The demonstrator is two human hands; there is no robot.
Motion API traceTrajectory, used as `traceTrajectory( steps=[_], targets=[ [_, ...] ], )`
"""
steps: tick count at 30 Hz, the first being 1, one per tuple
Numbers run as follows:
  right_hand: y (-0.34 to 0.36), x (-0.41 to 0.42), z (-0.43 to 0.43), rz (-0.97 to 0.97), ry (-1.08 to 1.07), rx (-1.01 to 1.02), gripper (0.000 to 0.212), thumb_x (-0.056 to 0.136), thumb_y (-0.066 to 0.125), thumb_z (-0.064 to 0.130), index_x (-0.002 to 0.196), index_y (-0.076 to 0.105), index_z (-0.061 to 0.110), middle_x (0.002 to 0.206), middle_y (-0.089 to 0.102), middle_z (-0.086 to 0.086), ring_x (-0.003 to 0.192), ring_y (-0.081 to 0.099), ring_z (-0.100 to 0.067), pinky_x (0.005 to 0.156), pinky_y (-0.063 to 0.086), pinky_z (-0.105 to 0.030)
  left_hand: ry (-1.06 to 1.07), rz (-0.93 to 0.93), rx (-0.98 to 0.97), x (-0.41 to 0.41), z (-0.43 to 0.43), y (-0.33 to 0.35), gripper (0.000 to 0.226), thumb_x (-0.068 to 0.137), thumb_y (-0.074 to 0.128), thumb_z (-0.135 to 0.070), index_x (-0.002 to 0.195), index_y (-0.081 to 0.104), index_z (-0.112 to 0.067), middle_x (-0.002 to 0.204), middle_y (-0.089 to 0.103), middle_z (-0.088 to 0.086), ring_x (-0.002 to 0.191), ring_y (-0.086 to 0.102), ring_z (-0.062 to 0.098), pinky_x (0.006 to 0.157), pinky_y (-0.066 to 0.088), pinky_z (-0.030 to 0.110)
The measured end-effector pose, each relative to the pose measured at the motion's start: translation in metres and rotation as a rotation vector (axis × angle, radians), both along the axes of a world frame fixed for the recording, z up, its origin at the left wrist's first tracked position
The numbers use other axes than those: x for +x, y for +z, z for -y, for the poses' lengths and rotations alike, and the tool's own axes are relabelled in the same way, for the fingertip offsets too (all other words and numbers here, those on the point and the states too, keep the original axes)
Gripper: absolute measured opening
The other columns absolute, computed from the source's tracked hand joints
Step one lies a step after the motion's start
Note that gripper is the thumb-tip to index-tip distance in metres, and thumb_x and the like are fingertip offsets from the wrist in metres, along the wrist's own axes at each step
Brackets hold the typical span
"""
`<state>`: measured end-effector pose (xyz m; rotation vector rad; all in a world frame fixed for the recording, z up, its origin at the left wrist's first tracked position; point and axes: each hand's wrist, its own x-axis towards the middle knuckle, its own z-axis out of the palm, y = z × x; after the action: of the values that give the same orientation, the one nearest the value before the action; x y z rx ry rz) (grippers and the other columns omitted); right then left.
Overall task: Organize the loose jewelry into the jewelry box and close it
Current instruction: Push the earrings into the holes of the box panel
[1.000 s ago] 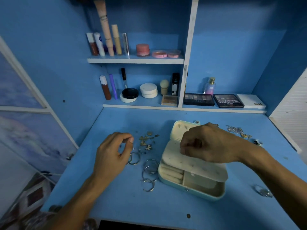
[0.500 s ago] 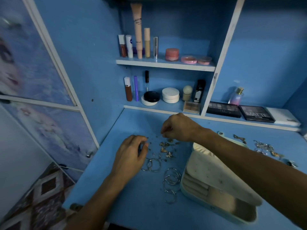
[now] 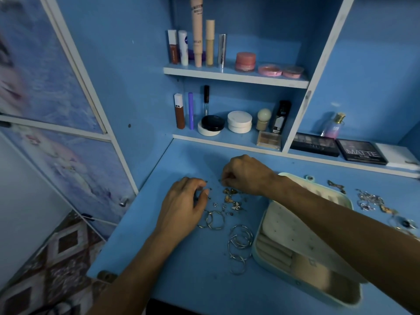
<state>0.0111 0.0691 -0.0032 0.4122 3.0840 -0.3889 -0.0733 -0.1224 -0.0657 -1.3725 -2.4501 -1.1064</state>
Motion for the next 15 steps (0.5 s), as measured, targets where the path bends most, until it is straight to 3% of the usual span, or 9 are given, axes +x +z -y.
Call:
traceTrajectory(
  steps=[4,6,12,15],
  targets=[
    [-0.002,0.003,-0.002,0.003,0.011,-0.010,0.013,0.097,0.061,0.027,0.101,0.067,0.017,0.100,0.055,0.002,0.099,0.058,-0.021,0.085,0.049,-0.037,-0.014,-0.012,0.005,0.001,0.000,0.002,0.008,0.096,0.065,-0.023,0.102,0.068,-0.019,0.093,0.055,-0.015,0.084,0.049,0.005,0.073,0.034,0.010],
    [-0.001,0.007,-0.006,-0.062,-0.011,-0.035,0.009,0.097,0.061,0.024,0.100,0.066,0.017,0.100,0.062,0.001,0.097,0.059,-0.021,0.086,0.050,-0.038,-0.032,-0.011,0.020,0.002,0.000,0.003,0.005,0.095,0.065,-0.022,0.098,0.068,-0.020,0.089,0.054,-0.017,0.077,0.047,0.002,0.070,0.035,0.006],
    [0.008,0.033,-0.012,-0.176,-0.069,-0.184,0.006,0.090,0.068,0.012,0.095,0.072,0.014,0.090,0.073,0.005,0.083,0.068,-0.011,0.077,0.056,-0.026,-0.088,-0.038,0.024,0.005,-0.001,0.006,0.004,0.095,0.066,-0.019,0.096,0.069,-0.021,0.087,0.054,-0.017,0.079,0.050,0.002,0.073,0.037,0.009],
    [0.010,0.050,-0.014,-0.187,-0.079,-0.248,0.013,0.086,0.071,0.005,0.092,0.075,0.015,0.082,0.070,0.012,0.076,0.068,-0.001,0.071,0.051,-0.010,-0.144,-0.045,-0.017,0.010,-0.004,0.010,0.005,0.096,0.065,-0.022,0.097,0.070,-0.021,0.085,0.054,-0.018,0.076,0.048,-0.003,0.072,0.035,0.007]
  ],
)
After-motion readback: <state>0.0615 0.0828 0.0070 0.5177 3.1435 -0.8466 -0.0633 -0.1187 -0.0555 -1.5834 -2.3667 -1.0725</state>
